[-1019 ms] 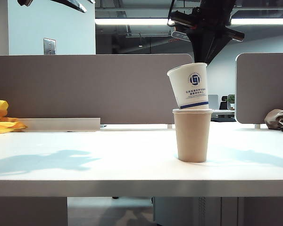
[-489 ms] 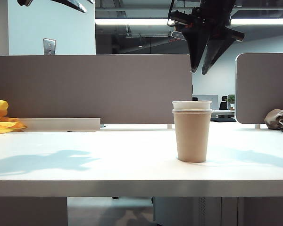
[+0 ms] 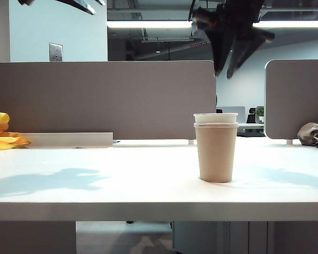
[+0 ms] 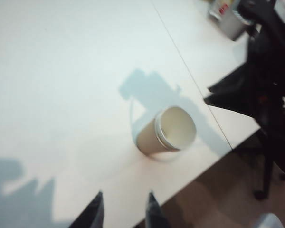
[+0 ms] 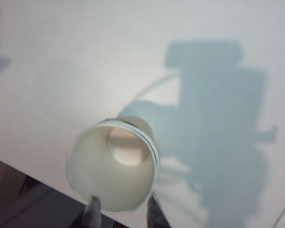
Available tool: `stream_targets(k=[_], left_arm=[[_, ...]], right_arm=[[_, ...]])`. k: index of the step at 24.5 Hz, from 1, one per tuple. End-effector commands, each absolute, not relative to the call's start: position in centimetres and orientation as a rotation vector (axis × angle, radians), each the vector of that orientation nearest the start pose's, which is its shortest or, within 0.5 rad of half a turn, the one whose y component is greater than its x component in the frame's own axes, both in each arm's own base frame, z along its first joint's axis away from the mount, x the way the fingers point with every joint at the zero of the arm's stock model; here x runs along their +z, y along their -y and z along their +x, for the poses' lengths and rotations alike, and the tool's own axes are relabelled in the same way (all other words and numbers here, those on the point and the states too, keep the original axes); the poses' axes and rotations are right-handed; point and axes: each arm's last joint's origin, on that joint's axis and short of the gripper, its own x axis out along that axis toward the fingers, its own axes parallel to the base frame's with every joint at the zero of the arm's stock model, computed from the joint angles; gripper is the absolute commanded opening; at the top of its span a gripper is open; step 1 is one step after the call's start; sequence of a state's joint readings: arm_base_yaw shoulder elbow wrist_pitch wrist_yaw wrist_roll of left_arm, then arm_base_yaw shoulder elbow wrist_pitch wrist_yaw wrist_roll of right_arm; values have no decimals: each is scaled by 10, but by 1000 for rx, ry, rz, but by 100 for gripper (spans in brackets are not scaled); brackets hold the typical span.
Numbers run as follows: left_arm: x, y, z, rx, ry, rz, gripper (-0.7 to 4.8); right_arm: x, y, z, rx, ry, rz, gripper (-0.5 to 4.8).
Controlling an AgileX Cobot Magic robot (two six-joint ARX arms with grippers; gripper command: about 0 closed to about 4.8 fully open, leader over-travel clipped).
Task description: Pick up all the paper cups on the table one by one and stack them together.
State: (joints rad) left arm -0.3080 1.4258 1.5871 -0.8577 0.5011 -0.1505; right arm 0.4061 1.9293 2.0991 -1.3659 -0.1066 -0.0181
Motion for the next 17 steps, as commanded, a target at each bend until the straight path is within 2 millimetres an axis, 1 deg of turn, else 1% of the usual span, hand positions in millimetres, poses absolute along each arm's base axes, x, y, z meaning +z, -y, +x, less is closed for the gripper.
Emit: stream_targets(k=[1, 2, 3, 4, 7, 10, 12, 13, 14, 17], left_arm=[[431, 95, 253, -741, -582, -187, 116], [437, 93, 248, -746, -540, -183, 116], [449, 90, 239, -752, -468, -174, 116], [454, 88, 233, -740, -430, -164, 116], [466, 81, 220, -667, -349, -125, 116], [475, 76, 207, -628, -286, -104, 116], [483, 71, 192, -626, -242, -103, 116], [486, 69, 187, -627, -229, -103, 116], [489, 67, 179, -627, -206, -102, 116], [497, 60, 164, -575, -152, -89, 116]], right_arm=[[394, -149, 335, 492, -1015, -144, 132], [402, -147, 332, 498, -973, -135, 132], [418, -144, 323, 513, -891, -118, 132], [428, -142, 318, 529, -846, -107, 132], [449, -136, 303, 542, -746, -91, 132], [464, -130, 289, 553, -682, -76, 132], [481, -125, 272, 621, -615, -44, 131], [485, -123, 267, 636, -594, -39, 131], [493, -119, 259, 638, -557, -37, 131], [506, -113, 243, 642, -487, -33, 131]])
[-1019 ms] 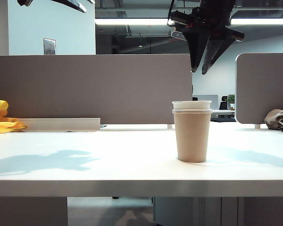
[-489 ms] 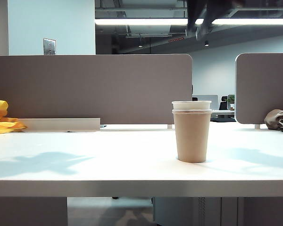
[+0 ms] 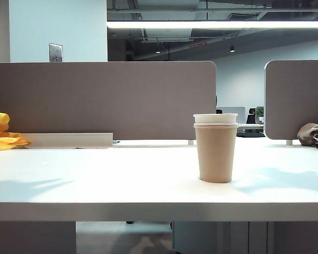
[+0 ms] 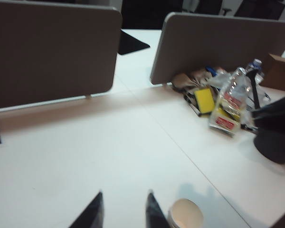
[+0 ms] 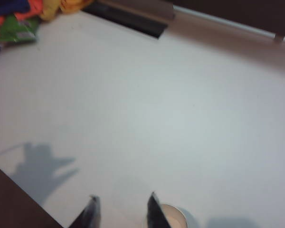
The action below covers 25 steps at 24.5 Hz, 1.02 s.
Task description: Pick up all the paper cups on the table one by one and stack them together.
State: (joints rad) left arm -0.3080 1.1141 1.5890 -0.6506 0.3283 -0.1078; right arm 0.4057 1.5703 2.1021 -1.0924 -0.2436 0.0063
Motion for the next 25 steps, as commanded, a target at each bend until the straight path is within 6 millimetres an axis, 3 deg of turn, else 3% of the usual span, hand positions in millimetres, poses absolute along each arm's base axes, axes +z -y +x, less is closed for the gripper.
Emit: stream_targets(k=[1, 3, 6, 7, 10, 16, 19, 25], left_arm=[[499, 58, 159, -561, -132, -77, 116], [502, 54, 148, -532, -83, -74, 81], [502, 48, 131, -521, -14, -78, 55], [501, 46, 126, -504, -1, -80, 43], [498, 40, 111, -448, 26, -81, -6], [490, 27, 78, -397, 96, -90, -6], [477, 20, 63, -318, 130, -99, -6], [447, 19, 61, -288, 124, -79, -6]], right_arm=[[512, -110, 238, 644, -457, -30, 130], [521, -106, 227, 647, -402, -29, 99], [530, -99, 211, 649, -353, -30, 1], [532, -97, 207, 651, -343, -34, -5], [539, -91, 193, 653, -314, -37, -5], [556, -72, 149, 654, -206, -53, -5], [564, -58, 118, 637, -126, -100, -5], [540, -44, 92, 541, -51, -122, -5]])
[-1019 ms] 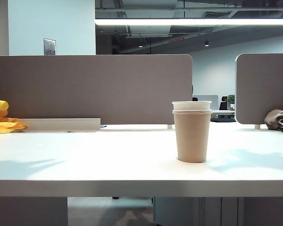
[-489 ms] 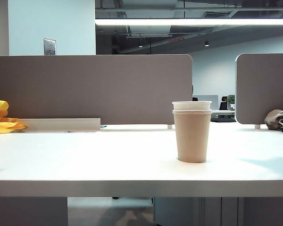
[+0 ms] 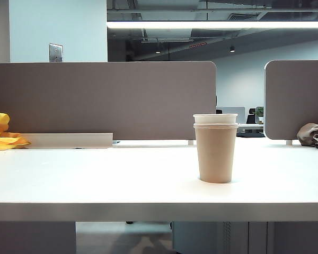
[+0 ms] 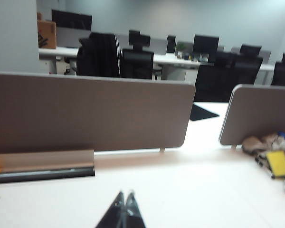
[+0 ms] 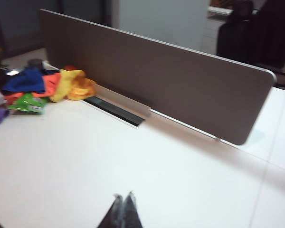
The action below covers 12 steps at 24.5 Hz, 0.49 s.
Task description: Pick up all the paper cups on the table one by one and stack them together.
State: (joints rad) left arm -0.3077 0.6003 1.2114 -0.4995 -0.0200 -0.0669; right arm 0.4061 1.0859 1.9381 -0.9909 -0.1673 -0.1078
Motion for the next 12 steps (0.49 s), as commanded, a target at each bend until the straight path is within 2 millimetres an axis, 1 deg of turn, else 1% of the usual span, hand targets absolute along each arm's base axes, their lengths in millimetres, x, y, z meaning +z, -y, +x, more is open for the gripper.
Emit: stream_targets(k=[1, 7, 11, 12], left_arm=[[442, 19, 62, -288, 118, -80, -6], [420, 19, 63, -284, 85, -74, -6], [402, 17, 56, -283, 88, -78, -6], [394, 16, 52, -284, 92, -81, -6]], right_arm=[[534, -43, 90, 536, -36, -120, -5], [489, -34, 74, 477, 60, -105, -5], [456, -27, 62, 422, 73, -92, -5], [442, -24, 57, 388, 67, -90, -5]])
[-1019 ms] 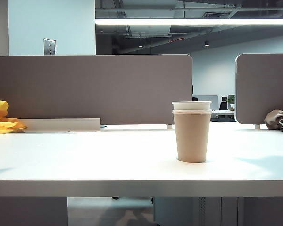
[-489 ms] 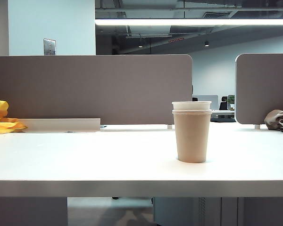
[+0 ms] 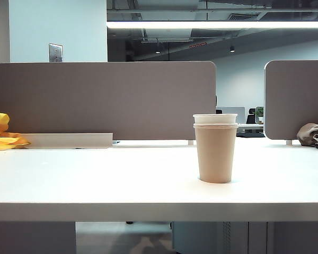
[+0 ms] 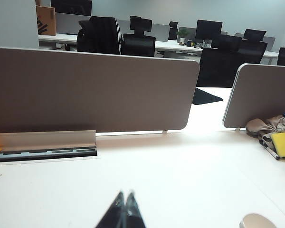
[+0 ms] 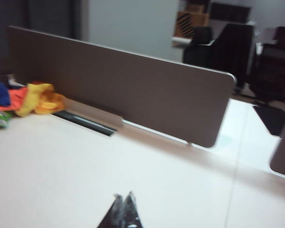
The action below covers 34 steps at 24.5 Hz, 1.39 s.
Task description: Pick up all the paper cups on the table one by one and stack them together.
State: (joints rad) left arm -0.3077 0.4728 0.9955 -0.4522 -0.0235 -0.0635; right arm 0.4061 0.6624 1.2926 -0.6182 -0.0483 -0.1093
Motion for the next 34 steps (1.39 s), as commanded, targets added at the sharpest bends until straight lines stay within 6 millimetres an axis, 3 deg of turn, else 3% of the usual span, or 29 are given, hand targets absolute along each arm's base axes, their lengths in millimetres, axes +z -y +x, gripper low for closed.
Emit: stream_targets(k=[1, 4, 6, 9, 12, 17, 24, 34], left_arm=[[388, 14, 48, -283, 95, -81, -6], [370, 11, 38, -267, 92, -81, -6], [346, 8, 29, -262, 88, -84, -6], [324, 5, 20, -264, 108, -110, -6], [312, 3, 15, -264, 136, -111, -6], [300, 6, 22, -262, 86, -95, -6], [294, 7, 28, -259, 88, -41, -6], [256, 16, 56, -258, 48, 4, -6]], right_arm=[[432, -22, 53, 365, 60, -91, -5], [407, -17, 45, 328, 43, -87, -5], [375, -12, 35, 322, 31, -46, -5], [344, -9, 26, 318, 31, -23, -5], [320, -7, 23, 315, 31, -11, -4], [301, -10, 31, 312, 3, -17, 0], [295, -13, 39, 293, 31, 18, 0], [247, -27, 71, 294, 31, 141, 0]])
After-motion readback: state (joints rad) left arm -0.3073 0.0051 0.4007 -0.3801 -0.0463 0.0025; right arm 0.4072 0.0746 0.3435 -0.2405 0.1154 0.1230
